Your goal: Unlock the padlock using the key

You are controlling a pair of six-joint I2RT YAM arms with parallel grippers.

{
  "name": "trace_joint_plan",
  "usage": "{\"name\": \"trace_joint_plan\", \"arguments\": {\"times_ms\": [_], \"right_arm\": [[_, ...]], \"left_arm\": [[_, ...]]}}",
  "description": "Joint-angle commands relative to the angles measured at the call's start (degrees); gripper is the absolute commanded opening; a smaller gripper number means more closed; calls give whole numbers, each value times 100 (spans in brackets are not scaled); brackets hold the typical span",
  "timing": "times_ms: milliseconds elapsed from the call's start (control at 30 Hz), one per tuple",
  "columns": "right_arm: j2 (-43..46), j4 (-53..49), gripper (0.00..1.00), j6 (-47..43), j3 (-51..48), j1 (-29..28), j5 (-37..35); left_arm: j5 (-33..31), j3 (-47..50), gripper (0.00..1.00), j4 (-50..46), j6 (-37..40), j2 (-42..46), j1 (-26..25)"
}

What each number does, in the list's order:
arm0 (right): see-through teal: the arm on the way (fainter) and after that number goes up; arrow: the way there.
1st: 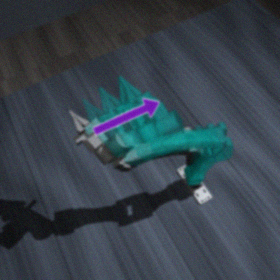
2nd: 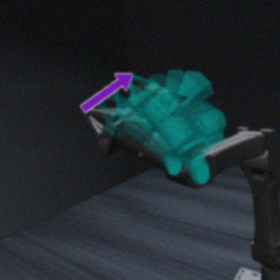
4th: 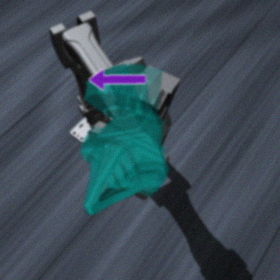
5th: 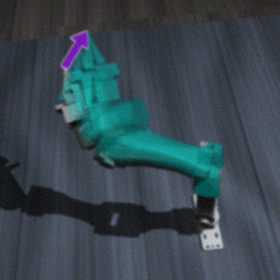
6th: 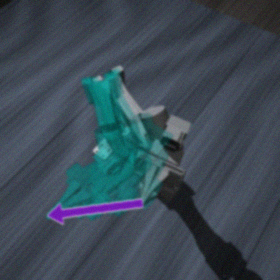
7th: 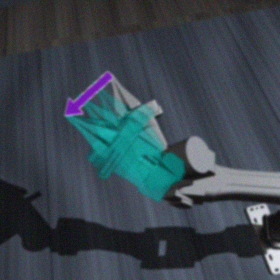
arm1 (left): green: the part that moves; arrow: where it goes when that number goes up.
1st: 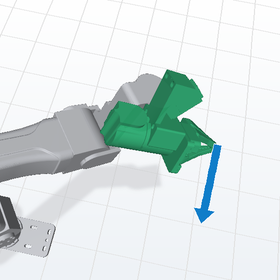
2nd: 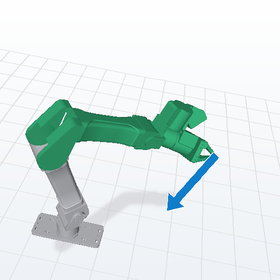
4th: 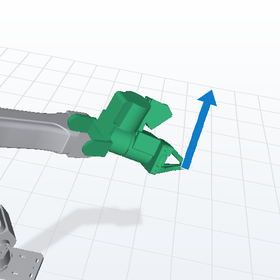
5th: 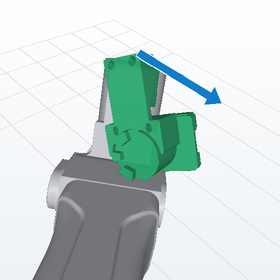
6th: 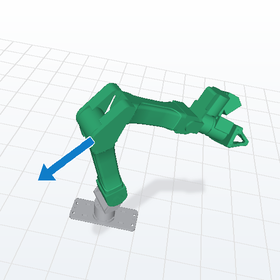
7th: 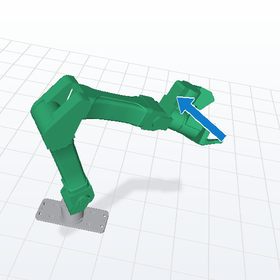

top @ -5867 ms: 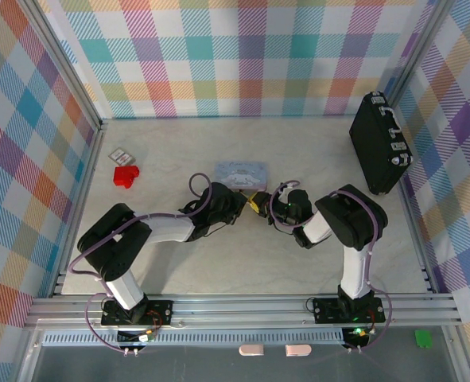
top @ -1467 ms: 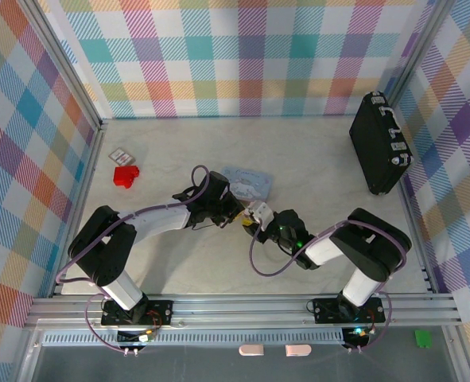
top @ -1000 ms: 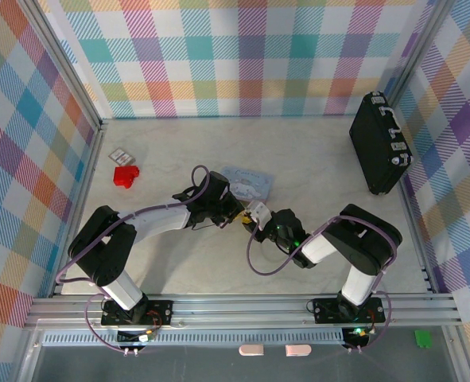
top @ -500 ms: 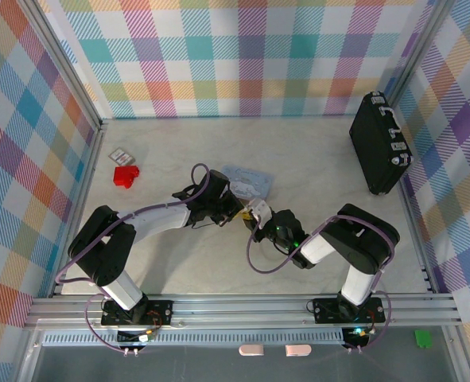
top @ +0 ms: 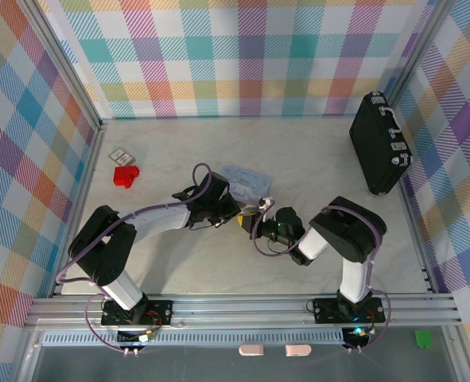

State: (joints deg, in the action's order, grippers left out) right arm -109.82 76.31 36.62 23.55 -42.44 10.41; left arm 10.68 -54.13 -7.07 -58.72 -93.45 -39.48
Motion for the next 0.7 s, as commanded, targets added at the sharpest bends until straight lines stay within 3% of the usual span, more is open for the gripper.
{"name": "trace_joint_plan", "arguments": {"times_ms": [0,400,667], "right_arm": [[-729,420,0,1670,54,-52,522],[-509,236,0,1517,10,46,245],[-329,-138,0,1195,-35,115,241]], "left_arm": [[319,-177,0,940,376,359,-33],[422,-92,0,1121,379,237,-15],[433,50,8,1248,294,310,46]]}}
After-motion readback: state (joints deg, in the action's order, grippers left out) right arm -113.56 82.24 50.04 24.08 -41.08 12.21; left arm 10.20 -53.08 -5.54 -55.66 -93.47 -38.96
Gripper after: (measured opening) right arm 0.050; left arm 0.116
